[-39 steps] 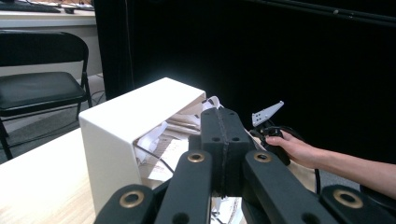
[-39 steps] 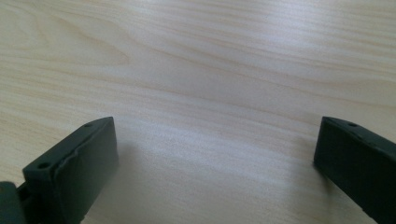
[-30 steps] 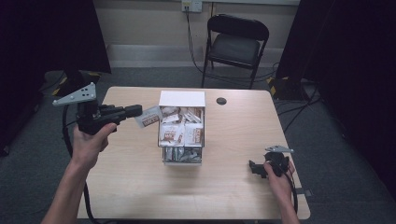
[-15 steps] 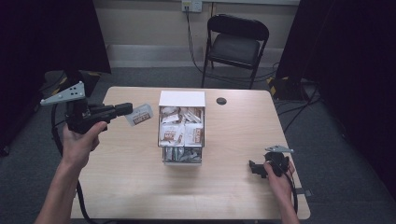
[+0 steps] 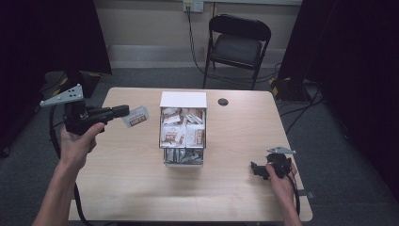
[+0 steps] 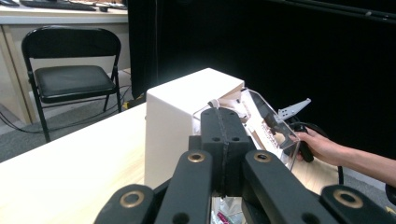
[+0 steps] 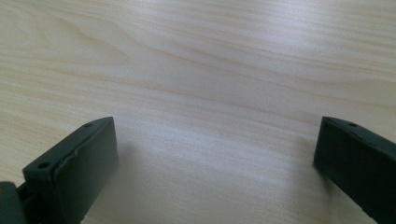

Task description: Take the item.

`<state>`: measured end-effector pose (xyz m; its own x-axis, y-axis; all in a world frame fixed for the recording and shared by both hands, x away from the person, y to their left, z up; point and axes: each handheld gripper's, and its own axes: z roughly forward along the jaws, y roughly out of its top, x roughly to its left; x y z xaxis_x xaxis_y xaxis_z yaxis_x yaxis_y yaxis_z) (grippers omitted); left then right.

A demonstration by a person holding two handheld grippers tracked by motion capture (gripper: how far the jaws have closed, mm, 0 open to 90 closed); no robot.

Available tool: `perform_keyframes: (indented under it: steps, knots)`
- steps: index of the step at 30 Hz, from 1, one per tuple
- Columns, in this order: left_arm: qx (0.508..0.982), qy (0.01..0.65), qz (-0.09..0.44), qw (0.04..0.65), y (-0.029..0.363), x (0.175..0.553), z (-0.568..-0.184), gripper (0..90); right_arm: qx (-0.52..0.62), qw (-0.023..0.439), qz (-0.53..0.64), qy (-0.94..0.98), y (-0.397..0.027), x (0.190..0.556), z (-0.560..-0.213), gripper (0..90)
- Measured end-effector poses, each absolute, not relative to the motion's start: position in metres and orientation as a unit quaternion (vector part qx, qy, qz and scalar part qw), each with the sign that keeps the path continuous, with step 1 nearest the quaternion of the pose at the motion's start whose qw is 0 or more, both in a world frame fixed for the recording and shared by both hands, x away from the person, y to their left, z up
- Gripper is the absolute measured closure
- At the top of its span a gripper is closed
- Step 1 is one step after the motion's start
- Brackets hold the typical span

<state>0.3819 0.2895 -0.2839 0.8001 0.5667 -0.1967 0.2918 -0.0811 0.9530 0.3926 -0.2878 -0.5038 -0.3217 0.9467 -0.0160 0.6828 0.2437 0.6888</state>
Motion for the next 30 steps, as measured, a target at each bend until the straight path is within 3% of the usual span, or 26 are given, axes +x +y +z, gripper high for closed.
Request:
perform_keyframes:
  steps: [18,30]
  knots:
    - [0.732,0.345,0.109,0.577,0.293,0.405,-0.324,90.0,0.538,0.222,0.297,0.757,-0.288,0.393,-0.504,0.0]
    - [0.766,0.347,0.114,0.529,0.273,0.413,-0.35,90.0,0.538,0.222,0.297,0.757,-0.288,0.393,-0.504,0.0]
